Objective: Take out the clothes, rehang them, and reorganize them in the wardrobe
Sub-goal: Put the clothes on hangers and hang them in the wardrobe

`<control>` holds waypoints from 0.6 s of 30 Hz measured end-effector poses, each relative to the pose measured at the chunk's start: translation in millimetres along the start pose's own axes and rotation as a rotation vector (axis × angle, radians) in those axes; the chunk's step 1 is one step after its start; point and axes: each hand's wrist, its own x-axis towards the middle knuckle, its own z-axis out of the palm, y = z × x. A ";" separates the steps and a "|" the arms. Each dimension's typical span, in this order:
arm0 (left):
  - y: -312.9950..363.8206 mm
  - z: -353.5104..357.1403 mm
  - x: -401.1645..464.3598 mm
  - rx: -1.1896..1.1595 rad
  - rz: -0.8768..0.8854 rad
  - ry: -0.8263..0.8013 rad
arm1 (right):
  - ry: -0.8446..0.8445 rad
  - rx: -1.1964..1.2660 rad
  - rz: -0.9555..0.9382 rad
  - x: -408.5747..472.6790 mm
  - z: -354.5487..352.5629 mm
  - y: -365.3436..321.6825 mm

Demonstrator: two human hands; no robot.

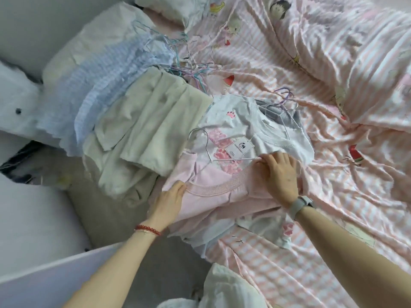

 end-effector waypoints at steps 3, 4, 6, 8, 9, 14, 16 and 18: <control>-47.3 -25.3 -41.5 -0.073 -0.087 0.172 | -0.037 0.034 -0.139 -3.7 11.8 -60.1; -62.0 -35.2 -57.3 -0.093 -0.100 0.235 | -0.049 0.044 -0.196 -6.1 14.4 -81.6; -92.1 -56.7 -95.5 -0.099 -0.162 0.382 | -0.059 0.074 -0.317 -12.7 18.6 -130.4; -125.1 -76.3 -141.1 -0.050 -0.280 0.524 | -0.087 0.107 -0.435 -22.0 23.4 -185.1; -141.8 -83.3 -165.6 -0.019 -0.338 0.584 | -0.120 0.128 -0.497 -27.9 26.3 -212.6; -208.9 -90.8 -289.4 -0.006 -0.622 0.933 | -0.390 0.206 -0.844 -70.8 43.2 -333.8; -226.0 -84.3 -333.0 0.016 -0.681 1.050 | -0.483 0.206 -1.000 -95.0 47.6 -375.1; -240.0 -76.4 -374.4 0.078 -0.747 1.163 | -0.527 0.216 -1.159 -122.9 53.5 -410.0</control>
